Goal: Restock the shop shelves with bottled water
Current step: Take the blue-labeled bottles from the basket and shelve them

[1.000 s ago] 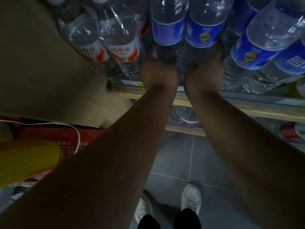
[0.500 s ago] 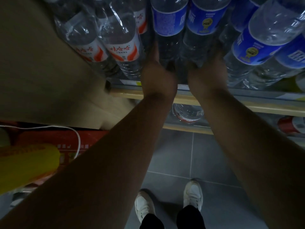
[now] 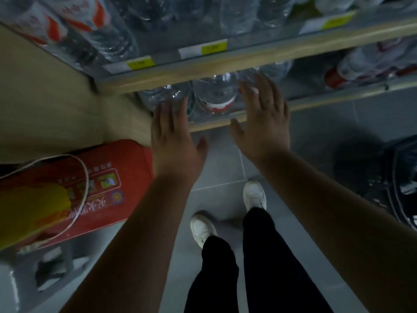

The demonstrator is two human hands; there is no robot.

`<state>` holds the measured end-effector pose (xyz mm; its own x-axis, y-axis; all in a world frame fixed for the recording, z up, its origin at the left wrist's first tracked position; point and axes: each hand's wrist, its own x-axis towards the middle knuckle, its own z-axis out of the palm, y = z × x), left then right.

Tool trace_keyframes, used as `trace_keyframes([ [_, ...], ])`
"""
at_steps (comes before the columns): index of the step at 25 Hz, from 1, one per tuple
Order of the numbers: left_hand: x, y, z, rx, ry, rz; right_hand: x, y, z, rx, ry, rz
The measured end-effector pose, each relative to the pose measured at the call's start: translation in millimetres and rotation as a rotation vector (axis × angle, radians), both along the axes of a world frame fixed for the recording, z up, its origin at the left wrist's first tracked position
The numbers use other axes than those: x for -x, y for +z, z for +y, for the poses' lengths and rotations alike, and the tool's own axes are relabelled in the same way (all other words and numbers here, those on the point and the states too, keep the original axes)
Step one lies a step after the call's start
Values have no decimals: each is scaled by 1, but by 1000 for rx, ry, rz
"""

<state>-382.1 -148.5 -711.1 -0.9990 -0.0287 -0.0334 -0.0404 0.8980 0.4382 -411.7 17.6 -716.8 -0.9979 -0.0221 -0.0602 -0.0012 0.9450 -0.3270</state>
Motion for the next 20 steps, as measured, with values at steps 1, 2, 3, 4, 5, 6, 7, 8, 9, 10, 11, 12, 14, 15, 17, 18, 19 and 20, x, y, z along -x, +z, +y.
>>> trace_keyframes([
  [1, -11, 2, 5, 26, -49, -23, -14, 3, 8, -48, -17, -90],
  [2, -20, 3, 10, 47, -102, -45, -26, 5, 15, -73, -40, -173],
  [3, -27, 5, 17, 60, -159, -70, -38, 5, 25, -82, -68, -229],
  [4, -32, 6, 25, 70, -217, -93, -50, 7, 37, -81, -103, -258],
  [5, -35, 7, 33, 82, -272, -107, -61, 8, 48, -73, -143, -270],
  [6, -37, 8, 45, 96, -328, -113, -73, 10, 62, -61, -194, -278],
  [7, -37, 9, 57, 108, -378, -113, -82, 12, 76, -50, -242, -289],
  [8, -36, 9, 70, 118, -424, -117, -91, 13, 90, -39, -284, -304],
  [9, -36, 10, 85, 126, -474, -123, -100, 13, 105, -28, -327, -319],
  [10, -34, 10, 102, 131, -524, -121, -108, 13, 121, -19, -369, -326],
  [11, -33, 9, 122, 136, -574, -114, -116, 13, 139, -8, -421, -328],
  [12, -32, 8, 141, 138, -613, -111, -123, 13, 157, 1, -468, -328],
  [14, -29, 5, 183, 148, -701, -118, -138, 11, 193, 22, -557, -331],
  [15, -29, 4, 205, 156, -747, -118, -145, 10, 211, 34, -598, -329],
  [17, -31, 2, 256, 169, -833, -134, -161, 8, 253, 56, -685, -325],
  [18, -31, 3, 281, 175, -866, -146, -169, 6, 273, 63, -728, -331],
  [19, -32, 4, 306, 181, -894, -162, -176, 4, 293, 72, -772, -339],
  [20, -33, 5, 329, 184, -913, -181, -184, 3, 312, 81, -810, -354],
])
